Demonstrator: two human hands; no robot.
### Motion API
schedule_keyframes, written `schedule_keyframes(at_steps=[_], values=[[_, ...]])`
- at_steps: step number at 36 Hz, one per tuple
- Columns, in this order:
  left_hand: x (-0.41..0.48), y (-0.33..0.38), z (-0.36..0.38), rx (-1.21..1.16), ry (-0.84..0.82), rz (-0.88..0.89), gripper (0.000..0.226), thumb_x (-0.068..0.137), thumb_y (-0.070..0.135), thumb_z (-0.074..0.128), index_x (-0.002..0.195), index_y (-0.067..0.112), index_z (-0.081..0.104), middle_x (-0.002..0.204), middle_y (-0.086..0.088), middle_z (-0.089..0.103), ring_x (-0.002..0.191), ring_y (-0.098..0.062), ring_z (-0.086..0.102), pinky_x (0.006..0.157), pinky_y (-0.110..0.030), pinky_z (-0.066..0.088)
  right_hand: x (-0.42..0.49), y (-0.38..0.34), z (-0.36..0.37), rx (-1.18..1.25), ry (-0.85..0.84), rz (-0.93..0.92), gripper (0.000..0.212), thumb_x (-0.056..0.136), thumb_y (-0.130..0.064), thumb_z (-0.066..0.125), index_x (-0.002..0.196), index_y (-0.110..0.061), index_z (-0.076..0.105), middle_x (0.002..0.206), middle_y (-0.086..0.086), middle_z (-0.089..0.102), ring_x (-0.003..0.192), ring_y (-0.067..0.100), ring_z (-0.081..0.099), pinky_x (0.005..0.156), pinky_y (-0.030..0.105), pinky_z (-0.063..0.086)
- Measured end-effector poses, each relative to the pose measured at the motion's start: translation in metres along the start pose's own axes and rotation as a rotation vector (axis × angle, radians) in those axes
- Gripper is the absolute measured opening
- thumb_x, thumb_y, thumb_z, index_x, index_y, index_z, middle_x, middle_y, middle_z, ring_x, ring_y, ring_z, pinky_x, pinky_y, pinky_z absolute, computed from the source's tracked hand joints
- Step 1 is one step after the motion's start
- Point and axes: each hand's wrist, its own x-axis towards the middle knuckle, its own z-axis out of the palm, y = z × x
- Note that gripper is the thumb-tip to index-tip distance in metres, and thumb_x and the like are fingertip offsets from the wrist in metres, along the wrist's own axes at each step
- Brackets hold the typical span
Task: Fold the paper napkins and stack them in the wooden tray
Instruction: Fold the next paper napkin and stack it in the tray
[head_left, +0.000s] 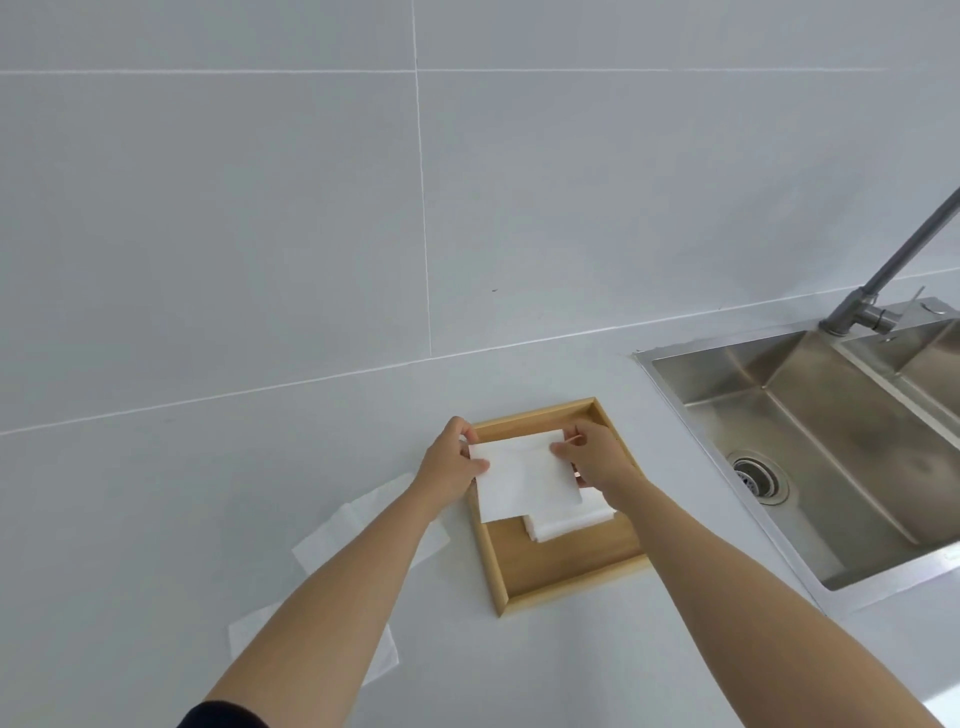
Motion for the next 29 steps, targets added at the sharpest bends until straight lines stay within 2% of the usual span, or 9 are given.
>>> schedule_keyframes(at_steps=[4, 7, 12, 15, 17, 21, 23, 25, 29], values=[[0.010, 0.005, 0.023, 0.080, -0.003, 0.019, 0.034, 0.084, 0.000, 0.057, 0.067, 0.025, 0.043, 0.069, 0.003, 0.042, 0.064, -0.016, 0.044, 0.061, -0.025, 0.040, 0.012, 0.013, -0.019, -0.042, 0.005, 0.002, 0.031, 0.088, -0.002, 0.052, 0.064, -0.016, 0.036, 0.067, 0.001, 0.036, 0.078, 0.022, 0.042, 0.059, 0.030, 0.043], [0.017, 0.005, 0.038, 0.114, -0.014, 0.010, 0.026, 0.084, 0.001, 0.059, 0.071, 0.021, 0.049, 0.069, 0.004, 0.042, 0.060, -0.010, 0.041, 0.054, -0.018, 0.034, 0.021, 0.020, -0.029, -0.112, -0.004, 0.001, 0.028, 0.089, -0.002, 0.051, 0.067, -0.017, 0.041, 0.069, -0.001, 0.038, 0.076, 0.023, 0.042, 0.052, 0.025, 0.041], [0.023, 0.002, 0.057, 0.170, 0.011, 0.002, 0.013, 0.085, 0.003, 0.062, 0.095, 0.011, 0.058, 0.083, 0.006, 0.045, 0.087, -0.015, 0.044, 0.061, -0.012, 0.035, 0.033, 0.033, -0.037, -0.200, -0.004, -0.027, 0.012, 0.087, 0.002, 0.050, 0.086, -0.009, 0.047, 0.068, -0.002, 0.037, 0.078, 0.021, 0.042, 0.057, 0.025, 0.040], [0.026, 0.001, 0.065, 0.218, 0.022, -0.023, 0.022, 0.085, 0.003, 0.062, 0.108, 0.004, 0.061, 0.100, -0.002, 0.049, 0.090, -0.016, 0.045, 0.069, -0.020, 0.038, 0.038, 0.039, -0.039, -0.243, -0.014, -0.031, 0.013, 0.087, 0.004, 0.049, 0.089, -0.009, 0.048, 0.067, -0.004, 0.038, 0.079, 0.021, 0.043, 0.067, 0.030, 0.043], [0.026, 0.000, 0.069, 0.241, 0.026, -0.047, 0.024, 0.085, 0.004, 0.062, 0.109, 0.003, 0.061, 0.108, -0.008, 0.053, 0.091, -0.016, 0.046, 0.076, -0.023, 0.037, 0.040, 0.042, -0.038, -0.274, -0.021, -0.028, 0.016, 0.088, 0.004, 0.048, 0.086, -0.012, 0.049, 0.068, -0.006, 0.040, 0.079, 0.020, 0.045, 0.065, 0.027, 0.043], [0.025, -0.002, 0.075, 0.269, 0.038, -0.068, 0.025, 0.086, 0.003, 0.061, 0.111, 0.003, 0.060, 0.121, -0.014, 0.057, 0.090, -0.015, 0.046, 0.077, -0.022, 0.036, 0.046, 0.051, -0.038, -0.327, -0.024, -0.030, 0.033, 0.086, 0.006, 0.047, 0.068, -0.022, 0.045, 0.067, -0.008, 0.038, 0.071, 0.015, 0.042, 0.054, 0.018, 0.036], [0.025, -0.003, 0.076, 0.292, 0.041, -0.062, 0.026, 0.087, 0.003, 0.060, 0.113, 0.004, 0.059, 0.123, -0.015, 0.057, 0.092, -0.018, 0.048, 0.077, -0.021, 0.036, 0.047, 0.054, -0.037, -0.351, -0.025, -0.031, 0.020, 0.088, 0.004, 0.047, 0.092, -0.012, 0.057, 0.069, -0.009, 0.039, 0.077, 0.016, 0.044, 0.058, 0.019, 0.037], [0.025, -0.003, 0.076, 0.326, 0.039, -0.056, 0.028, 0.087, 0.003, 0.060, 0.115, 0.004, 0.058, 0.123, -0.017, 0.057, 0.102, -0.027, 0.055, 0.078, -0.023, 0.039, 0.048, 0.056, -0.037, -0.375, -0.027, -0.034, 0.029, 0.089, 0.002, 0.047, 0.115, -0.006, 0.054, 0.071, -0.011, 0.040, 0.085, 0.017, 0.045, 0.068, 0.022, 0.038], [0.023, -0.004, 0.078, 0.424, 0.025, -0.030, 0.032, 0.088, 0.006, 0.060, 0.120, 0.006, 0.056, 0.127, -0.015, 0.052, 0.115, -0.029, 0.053, 0.093, -0.028, 0.044, 0.046, 0.056, -0.035, -0.456, -0.027, -0.049, 0.032, 0.089, 0.001, 0.044, 0.119, -0.008, 0.050, 0.078, -0.006, 0.048, 0.085, 0.018, 0.048, 0.073, 0.027, 0.040]])
